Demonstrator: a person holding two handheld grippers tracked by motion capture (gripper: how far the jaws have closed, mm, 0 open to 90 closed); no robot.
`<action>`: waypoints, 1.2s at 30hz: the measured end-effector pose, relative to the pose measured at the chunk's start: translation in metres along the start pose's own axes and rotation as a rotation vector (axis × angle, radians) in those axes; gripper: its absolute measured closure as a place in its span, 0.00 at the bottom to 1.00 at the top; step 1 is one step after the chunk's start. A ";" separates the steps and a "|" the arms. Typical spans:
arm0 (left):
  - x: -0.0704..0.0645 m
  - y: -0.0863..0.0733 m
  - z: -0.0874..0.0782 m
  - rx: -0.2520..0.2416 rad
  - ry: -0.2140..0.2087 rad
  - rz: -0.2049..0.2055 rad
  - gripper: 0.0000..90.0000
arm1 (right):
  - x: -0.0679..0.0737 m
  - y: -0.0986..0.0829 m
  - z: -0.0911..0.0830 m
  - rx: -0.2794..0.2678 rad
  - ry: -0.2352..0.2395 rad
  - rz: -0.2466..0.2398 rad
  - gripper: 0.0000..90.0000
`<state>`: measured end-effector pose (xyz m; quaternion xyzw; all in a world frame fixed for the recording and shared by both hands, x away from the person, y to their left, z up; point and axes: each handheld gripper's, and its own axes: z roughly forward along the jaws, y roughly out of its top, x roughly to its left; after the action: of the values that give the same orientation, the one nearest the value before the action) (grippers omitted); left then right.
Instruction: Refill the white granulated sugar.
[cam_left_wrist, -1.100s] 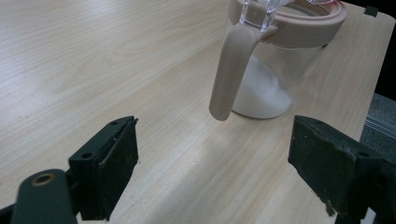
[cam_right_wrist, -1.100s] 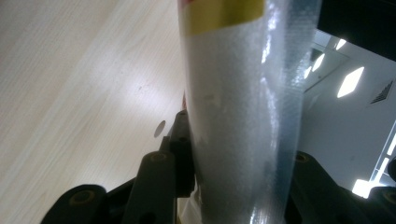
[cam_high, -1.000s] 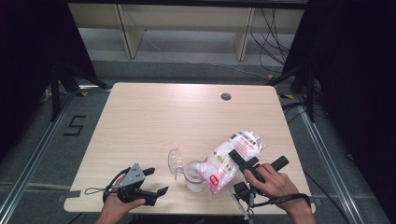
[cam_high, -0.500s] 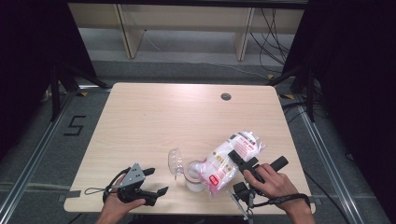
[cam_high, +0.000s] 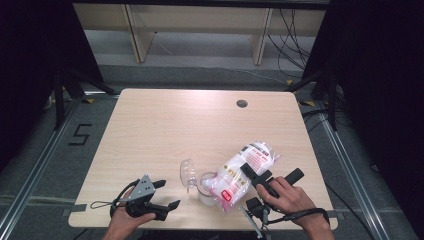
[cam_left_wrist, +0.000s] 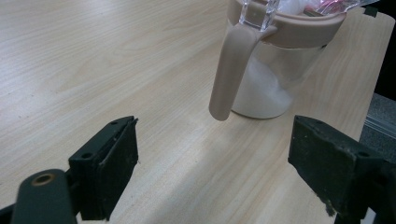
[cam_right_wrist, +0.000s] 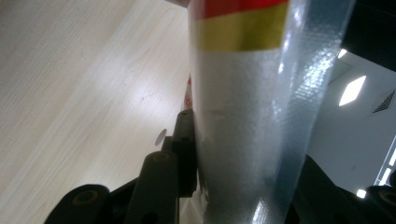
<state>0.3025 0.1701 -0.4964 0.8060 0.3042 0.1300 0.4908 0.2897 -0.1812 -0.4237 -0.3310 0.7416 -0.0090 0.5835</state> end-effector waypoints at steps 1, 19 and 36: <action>0.000 0.000 0.000 0.000 0.000 -0.003 0.17 | 0.000 0.000 0.000 0.004 -0.001 -0.002 0.78; -0.002 -0.001 0.001 0.001 0.002 -0.030 0.17 | 0.001 -0.003 0.002 -0.006 0.006 0.028 0.79; -0.002 -0.001 0.001 -0.002 -0.003 -0.031 0.17 | 0.000 -0.002 0.002 -0.006 0.009 0.022 0.80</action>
<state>0.3013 0.1685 -0.4975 0.8008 0.3159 0.1213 0.4942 0.2922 -0.1826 -0.4235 -0.3245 0.7480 -0.0017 0.5790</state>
